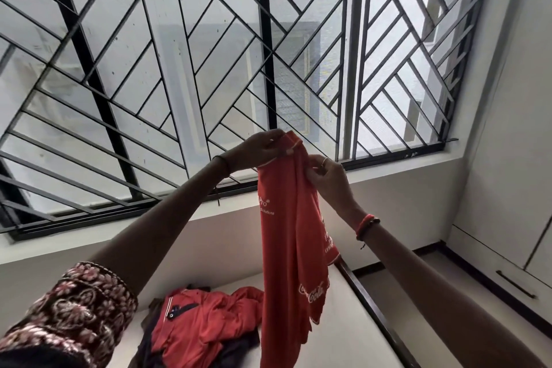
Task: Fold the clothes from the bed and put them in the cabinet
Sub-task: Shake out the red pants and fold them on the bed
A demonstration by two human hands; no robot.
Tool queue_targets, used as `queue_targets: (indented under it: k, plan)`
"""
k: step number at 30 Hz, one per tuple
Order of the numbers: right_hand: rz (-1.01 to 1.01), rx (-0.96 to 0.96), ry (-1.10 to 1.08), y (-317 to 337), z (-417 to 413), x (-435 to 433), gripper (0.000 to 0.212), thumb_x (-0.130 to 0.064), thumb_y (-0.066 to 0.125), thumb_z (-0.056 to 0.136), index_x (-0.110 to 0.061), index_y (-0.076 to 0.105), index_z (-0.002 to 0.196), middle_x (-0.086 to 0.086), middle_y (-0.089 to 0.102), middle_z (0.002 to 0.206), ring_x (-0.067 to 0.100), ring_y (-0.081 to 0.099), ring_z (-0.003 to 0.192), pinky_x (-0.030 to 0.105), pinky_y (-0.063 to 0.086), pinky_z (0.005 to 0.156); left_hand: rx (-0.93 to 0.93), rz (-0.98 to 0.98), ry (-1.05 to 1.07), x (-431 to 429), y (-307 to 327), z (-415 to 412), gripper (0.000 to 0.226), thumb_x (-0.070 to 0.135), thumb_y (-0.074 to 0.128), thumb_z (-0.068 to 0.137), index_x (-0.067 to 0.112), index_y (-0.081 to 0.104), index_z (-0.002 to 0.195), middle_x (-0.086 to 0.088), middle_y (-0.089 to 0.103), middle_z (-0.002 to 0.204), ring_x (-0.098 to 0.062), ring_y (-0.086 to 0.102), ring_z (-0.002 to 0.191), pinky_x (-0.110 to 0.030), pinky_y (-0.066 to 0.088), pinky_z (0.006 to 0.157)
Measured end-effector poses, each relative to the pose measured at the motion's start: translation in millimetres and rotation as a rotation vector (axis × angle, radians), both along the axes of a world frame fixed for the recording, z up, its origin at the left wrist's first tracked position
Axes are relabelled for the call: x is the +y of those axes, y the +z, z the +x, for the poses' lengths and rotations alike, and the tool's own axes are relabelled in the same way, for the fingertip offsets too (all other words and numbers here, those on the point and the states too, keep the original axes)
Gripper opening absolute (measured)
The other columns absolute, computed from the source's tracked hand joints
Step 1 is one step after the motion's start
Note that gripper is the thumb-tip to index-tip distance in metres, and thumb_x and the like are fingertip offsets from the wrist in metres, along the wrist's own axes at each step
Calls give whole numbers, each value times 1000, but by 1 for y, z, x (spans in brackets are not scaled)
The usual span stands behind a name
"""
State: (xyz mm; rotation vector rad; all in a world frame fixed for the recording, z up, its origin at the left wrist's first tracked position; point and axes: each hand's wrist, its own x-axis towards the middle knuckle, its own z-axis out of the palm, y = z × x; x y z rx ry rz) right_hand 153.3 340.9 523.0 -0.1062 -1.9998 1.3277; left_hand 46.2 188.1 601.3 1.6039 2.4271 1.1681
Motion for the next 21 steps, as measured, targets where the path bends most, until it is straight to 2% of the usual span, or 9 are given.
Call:
queue_targets:
  k: [2,4,6,9,11,15,17,19,21]
  plan:
    - [167,-90,-54,-12,-3,4,7,-12,61,80,-11,67,83,6,68,74,20,67,73,33,51,69,-24,50,28,1,3,-1,20,13,63,89,-2,54,98,-7,48,76,-7,42,69,-21,36,61]
    - [219,-177,-73,-28,-6,9,5,-15,62,81,-13,66,81,5,67,73,22,66,73,33,49,67,-5,99,83,2,7,-4,17,17,65,88,7,55,96,0,48,72,0,41,60,-16,36,57]
    - [225,-216,-83,-45,-8,18,10,-12,60,84,-19,68,87,2,70,78,20,68,75,37,53,67,16,158,141,1,9,-9,20,27,67,84,15,55,93,0,51,72,-3,44,62,-22,37,58]
    - [259,-308,-144,-65,-10,30,11,-10,53,86,-14,62,84,14,69,80,32,64,73,43,47,62,37,245,245,-1,9,-15,38,48,63,72,15,57,91,-9,57,73,-13,45,66,-31,38,59]
    - [268,-351,-162,-77,-9,35,11,-9,50,85,-12,59,79,20,67,80,35,61,70,41,41,59,39,283,338,-2,10,-17,39,43,64,74,12,60,97,-10,61,78,-16,49,70,-33,40,63]
    - [305,-331,-175,-99,-2,47,19,-6,51,88,-11,67,97,19,70,88,36,66,80,36,40,59,34,298,461,-4,11,-24,30,32,67,85,10,61,105,-11,68,93,-23,61,84,-34,47,74]
    - [362,-233,-141,-110,6,51,37,2,48,89,-15,60,119,14,68,99,30,66,80,36,49,63,30,292,505,-4,11,-25,33,35,66,85,11,61,108,-11,69,98,-26,63,93,-40,50,81]
    - [526,-151,-125,-122,14,56,64,9,50,88,-24,40,142,10,53,124,24,65,78,34,56,65,21,279,535,-4,12,-25,37,40,65,83,14,61,109,-11,69,103,-28,63,99,-43,50,84]
    - [717,-155,-163,-129,21,59,87,16,57,80,-32,29,146,9,35,134,23,66,68,34,59,58,17,258,557,-2,12,-24,41,45,64,81,17,60,111,-10,68,106,-29,62,102,-44,50,86]
